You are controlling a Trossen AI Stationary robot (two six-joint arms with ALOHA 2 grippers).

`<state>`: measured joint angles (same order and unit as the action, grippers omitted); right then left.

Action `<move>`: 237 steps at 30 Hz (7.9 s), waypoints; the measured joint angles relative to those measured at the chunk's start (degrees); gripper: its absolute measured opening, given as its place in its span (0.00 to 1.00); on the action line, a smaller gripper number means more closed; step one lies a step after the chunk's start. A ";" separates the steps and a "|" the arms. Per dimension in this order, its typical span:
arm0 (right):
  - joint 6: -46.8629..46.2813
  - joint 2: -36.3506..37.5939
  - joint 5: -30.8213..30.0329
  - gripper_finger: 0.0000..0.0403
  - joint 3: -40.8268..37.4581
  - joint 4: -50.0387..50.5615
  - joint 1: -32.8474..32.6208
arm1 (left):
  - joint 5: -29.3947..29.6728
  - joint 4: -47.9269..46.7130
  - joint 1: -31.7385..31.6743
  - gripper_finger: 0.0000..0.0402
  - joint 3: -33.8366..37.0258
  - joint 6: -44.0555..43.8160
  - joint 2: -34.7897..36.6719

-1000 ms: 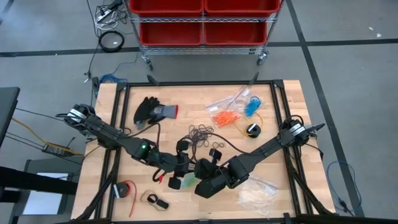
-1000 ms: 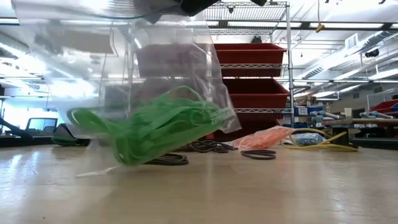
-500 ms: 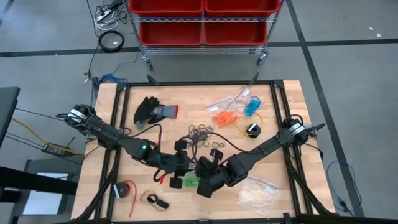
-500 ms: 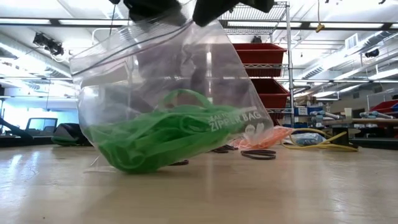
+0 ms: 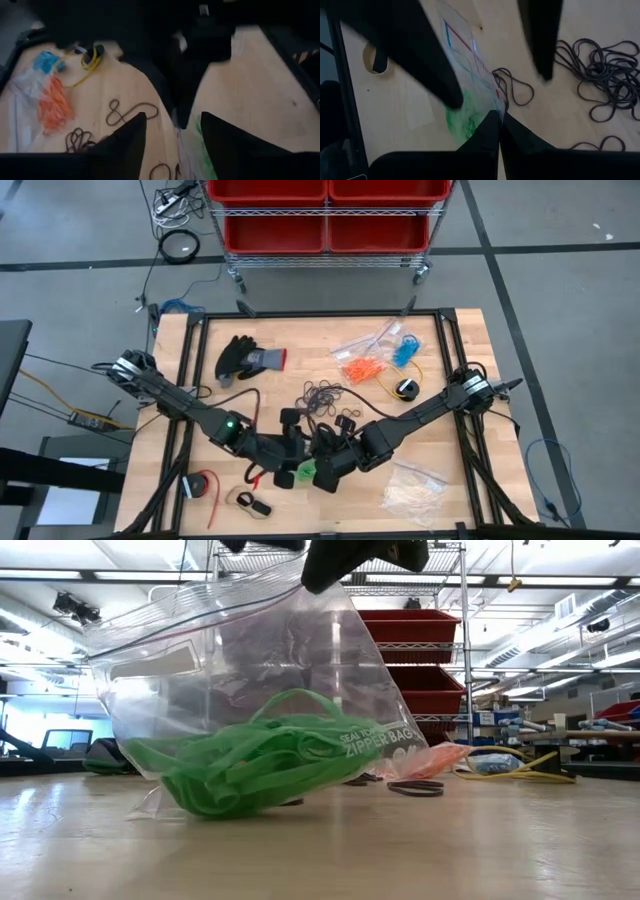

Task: Sort rubber bands
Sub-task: Close the transparent zip bag

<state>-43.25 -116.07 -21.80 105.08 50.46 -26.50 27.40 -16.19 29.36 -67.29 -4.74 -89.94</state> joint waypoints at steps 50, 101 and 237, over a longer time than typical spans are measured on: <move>4.08 -0.04 0.15 0.14 -0.02 -3.07 -1.25 | -10.56 -4.54 -2.77 0.01 0.00 -1.21 -4.17; 8.59 -0.04 -0.76 0.00 -2.45 -5.79 -0.72 | -11.62 -4.55 -2.75 0.02 0.07 -2.06 -4.12; 7.25 -0.04 -4.09 0.00 -2.47 -2.36 -1.11 | -11.75 -14.28 -2.28 0.10 0.00 -3.34 -4.15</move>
<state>-36.00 -116.11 -25.89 102.61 48.11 -27.62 15.65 -30.47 27.08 -67.29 -8.08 -94.08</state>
